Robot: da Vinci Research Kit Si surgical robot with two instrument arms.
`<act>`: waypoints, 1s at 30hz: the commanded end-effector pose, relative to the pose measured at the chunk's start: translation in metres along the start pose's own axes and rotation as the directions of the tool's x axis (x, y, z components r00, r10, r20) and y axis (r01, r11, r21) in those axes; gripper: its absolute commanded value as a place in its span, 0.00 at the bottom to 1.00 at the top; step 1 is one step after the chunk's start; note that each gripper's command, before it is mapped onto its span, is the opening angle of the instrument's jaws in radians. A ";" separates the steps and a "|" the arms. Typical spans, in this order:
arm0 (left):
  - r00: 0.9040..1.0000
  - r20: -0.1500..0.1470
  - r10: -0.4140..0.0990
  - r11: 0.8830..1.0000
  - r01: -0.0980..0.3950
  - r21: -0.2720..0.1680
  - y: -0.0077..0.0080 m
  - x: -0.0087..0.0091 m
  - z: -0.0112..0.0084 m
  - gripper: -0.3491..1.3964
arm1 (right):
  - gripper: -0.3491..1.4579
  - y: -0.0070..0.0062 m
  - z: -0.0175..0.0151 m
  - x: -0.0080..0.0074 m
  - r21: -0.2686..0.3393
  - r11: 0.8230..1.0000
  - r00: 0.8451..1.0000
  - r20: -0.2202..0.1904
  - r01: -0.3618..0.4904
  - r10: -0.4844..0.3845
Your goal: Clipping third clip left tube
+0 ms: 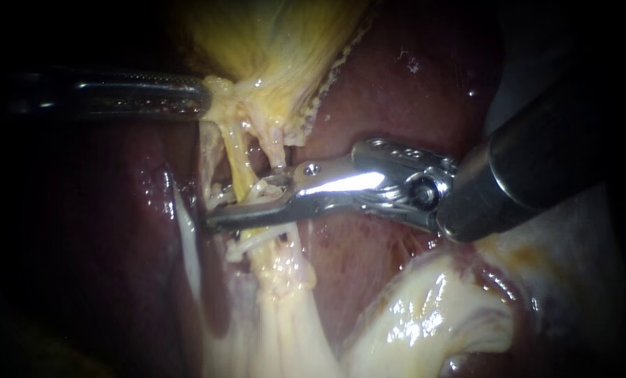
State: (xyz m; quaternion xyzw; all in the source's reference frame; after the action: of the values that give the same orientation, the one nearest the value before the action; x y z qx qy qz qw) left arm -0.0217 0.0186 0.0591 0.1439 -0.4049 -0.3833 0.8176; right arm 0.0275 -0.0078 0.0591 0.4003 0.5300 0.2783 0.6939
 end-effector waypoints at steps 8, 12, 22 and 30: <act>1.000 0.000 0.000 1.000 0.000 0.000 0.0000 0.0000 0.0000 0.00 | 0.45 0.0000 0.0003 0.0002 -0.001 1.000 1.000 -0.001 -0.001 0.001; 1.000 0.000 0.000 1.000 0.000 0.000 0.0000 0.0000 0.0000 0.00 | 0.46 0.0001 0.0002 0.0009 0.000 1.000 1.000 -0.002 -0.005 0.005; 1.000 0.000 0.000 1.000 0.000 0.000 0.0000 0.0000 0.0000 0.00 | 0.47 0.0005 -0.0005 0.0044 -0.017 1.000 0.999 -0.039 0.024 -0.024; 1.000 0.000 0.000 1.000 0.000 0.000 0.0000 0.0000 0.0000 0.00 | 0.47 0.0000 -0.0008 0.0053 0.000 1.000 0.997 -0.076 0.024 -0.023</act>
State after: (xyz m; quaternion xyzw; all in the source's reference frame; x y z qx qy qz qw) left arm -0.0217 0.0186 0.0591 0.1438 -0.4049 -0.3834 0.8176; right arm 0.0283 -0.0033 0.0560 0.3848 0.5675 0.2858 0.6695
